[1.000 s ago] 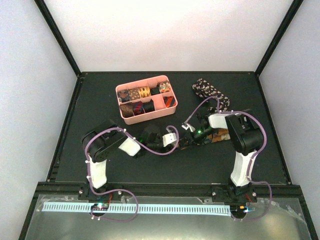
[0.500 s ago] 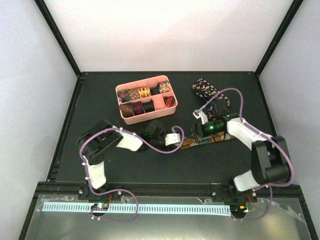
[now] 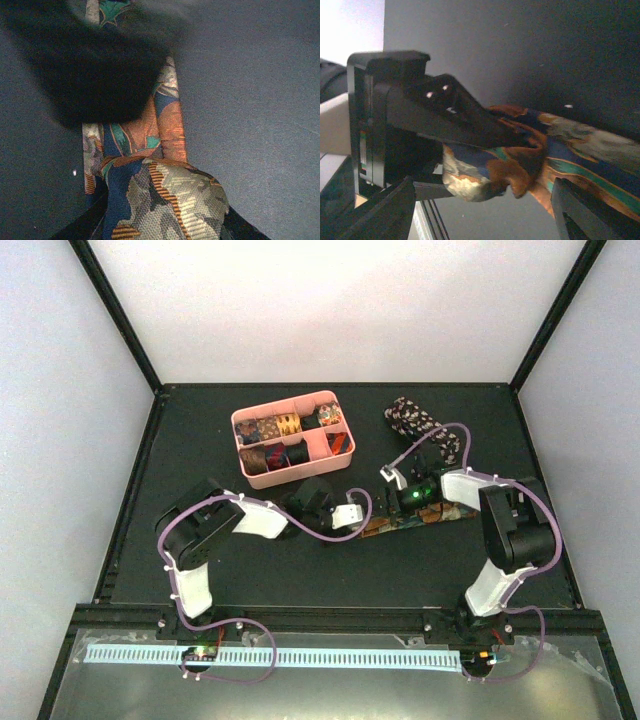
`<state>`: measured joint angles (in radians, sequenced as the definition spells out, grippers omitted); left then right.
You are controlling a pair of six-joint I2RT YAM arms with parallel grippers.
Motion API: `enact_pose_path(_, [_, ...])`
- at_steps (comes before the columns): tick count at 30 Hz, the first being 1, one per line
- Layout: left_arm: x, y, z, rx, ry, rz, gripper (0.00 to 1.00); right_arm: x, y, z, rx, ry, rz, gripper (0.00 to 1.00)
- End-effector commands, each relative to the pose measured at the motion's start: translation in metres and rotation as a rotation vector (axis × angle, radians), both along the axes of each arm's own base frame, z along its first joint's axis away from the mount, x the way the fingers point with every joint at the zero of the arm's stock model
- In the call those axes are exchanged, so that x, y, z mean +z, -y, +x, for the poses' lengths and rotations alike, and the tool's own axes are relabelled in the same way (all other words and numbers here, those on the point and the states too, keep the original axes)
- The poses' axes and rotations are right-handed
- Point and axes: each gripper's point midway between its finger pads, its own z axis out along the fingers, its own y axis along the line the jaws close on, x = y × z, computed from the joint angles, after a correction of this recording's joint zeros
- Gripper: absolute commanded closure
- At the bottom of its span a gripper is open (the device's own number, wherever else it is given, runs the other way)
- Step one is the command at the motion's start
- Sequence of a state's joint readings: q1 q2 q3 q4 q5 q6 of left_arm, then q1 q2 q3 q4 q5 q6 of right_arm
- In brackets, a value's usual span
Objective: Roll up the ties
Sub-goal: Roll the tie at the center of the board.
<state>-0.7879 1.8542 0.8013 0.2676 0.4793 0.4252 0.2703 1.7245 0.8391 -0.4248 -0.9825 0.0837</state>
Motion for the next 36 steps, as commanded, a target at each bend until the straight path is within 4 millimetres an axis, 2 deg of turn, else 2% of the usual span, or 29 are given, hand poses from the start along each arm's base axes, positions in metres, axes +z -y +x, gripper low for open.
enact_pose_path(1, [-0.057, -0.04, -0.015, 0.083, -0.149, 0.243, 0.71, 0.006, -0.02, -0.007, 0.048, 0.007, 0.058, 0.25])
enact_pose_path(8, [-0.059, -0.04, -0.015, 0.093, -0.162, 0.249, 0.71, -0.014, -0.023, -0.016, 0.085, -0.039, 0.011, 0.41])
enact_pose_path(12, [-0.061, -0.039, -0.015, 0.096, -0.17, 0.247, 0.71, -0.02, -0.025, -0.014, 0.093, -0.036, -0.006, 0.64])
enact_pose_path(14, [-0.062, -0.04, -0.016, 0.093, -0.172, 0.249, 0.71, -0.021, -0.025, -0.012, 0.088, -0.028, -0.018, 0.72])
enact_pose_path(18, [-0.062, -0.04, -0.017, 0.09, -0.176, 0.25, 0.71, -0.015, -0.025, -0.006, 0.09, -0.012, -0.022, 0.76])
enact_pose_path(22, [-0.063, -0.04, -0.017, 0.09, -0.177, 0.251, 0.7, -0.006, -0.027, -0.003, 0.08, 0.018, -0.007, 0.96])
enact_pose_path(25, [-0.063, -0.039, -0.016, 0.095, -0.175, 0.246, 0.69, -0.011, -0.025, -0.006, 0.09, -0.005, -0.026, 0.98])
enact_pose_path(27, [-0.061, -0.038, -0.014, 0.104, -0.176, 0.232, 0.64, -0.021, -0.02, -0.008, 0.096, -0.021, -0.064, 0.98])
enact_pose_path(29, [-0.056, -0.036, -0.012, 0.11, -0.181, 0.193, 0.55, -0.03, -0.015, -0.008, 0.097, -0.037, -0.091, 0.98])
enact_pose_path(31, [-0.046, -0.035, -0.01, 0.12, -0.175, 0.129, 0.4, -0.039, -0.01, -0.009, 0.089, -0.052, -0.123, 0.98])
enact_pose_path(33, [-0.032, -0.031, -0.007, 0.123, -0.151, 0.045, 0.32, -0.047, -0.002, -0.007, 0.076, -0.061, -0.16, 0.98])
enact_pose_path(36, [0.0, -0.025, -0.001, 0.127, -0.061, -0.121, 0.21, -0.055, 0.011, -0.006, 0.056, -0.074, -0.206, 0.98])
